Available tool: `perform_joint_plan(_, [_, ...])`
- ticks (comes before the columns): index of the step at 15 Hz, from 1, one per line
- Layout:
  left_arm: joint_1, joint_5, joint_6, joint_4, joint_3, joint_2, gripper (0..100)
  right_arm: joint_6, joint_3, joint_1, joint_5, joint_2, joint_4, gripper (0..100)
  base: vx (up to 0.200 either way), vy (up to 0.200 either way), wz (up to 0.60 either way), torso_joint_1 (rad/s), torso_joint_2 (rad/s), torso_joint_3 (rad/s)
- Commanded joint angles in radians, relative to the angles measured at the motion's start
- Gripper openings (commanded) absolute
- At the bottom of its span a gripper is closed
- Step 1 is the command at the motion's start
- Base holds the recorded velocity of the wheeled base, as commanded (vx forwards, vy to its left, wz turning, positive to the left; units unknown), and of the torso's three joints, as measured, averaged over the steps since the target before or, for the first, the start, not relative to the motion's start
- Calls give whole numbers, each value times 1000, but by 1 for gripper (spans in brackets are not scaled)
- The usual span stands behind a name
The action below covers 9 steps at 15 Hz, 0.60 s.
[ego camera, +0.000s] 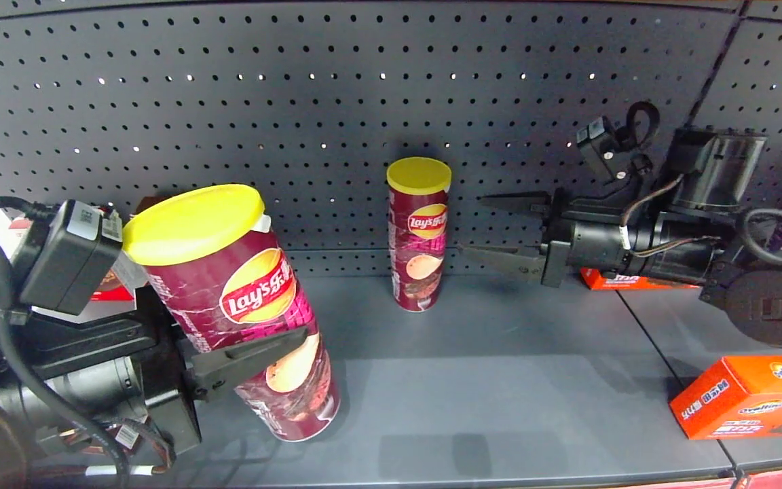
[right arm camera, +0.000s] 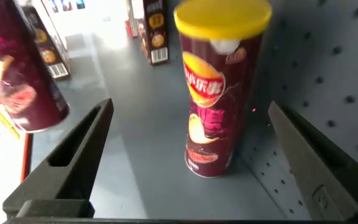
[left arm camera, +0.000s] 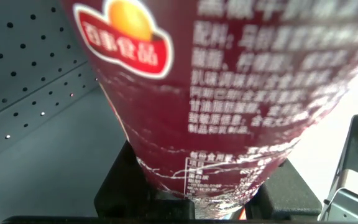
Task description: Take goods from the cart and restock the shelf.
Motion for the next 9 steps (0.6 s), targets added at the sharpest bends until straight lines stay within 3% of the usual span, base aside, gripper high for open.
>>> perform_joint_plan(1, [0, 0, 1, 0, -1, 2, 0, 0, -24, 2, -1, 54, 0, 100, 0, 0, 0, 0, 0, 0])
perform_joint_plan(9, [0, 0, -1, 0, -2, 8, 0, 0, -85, 22, -3, 178, -3, 100, 0, 0, 0, 0, 0, 0])
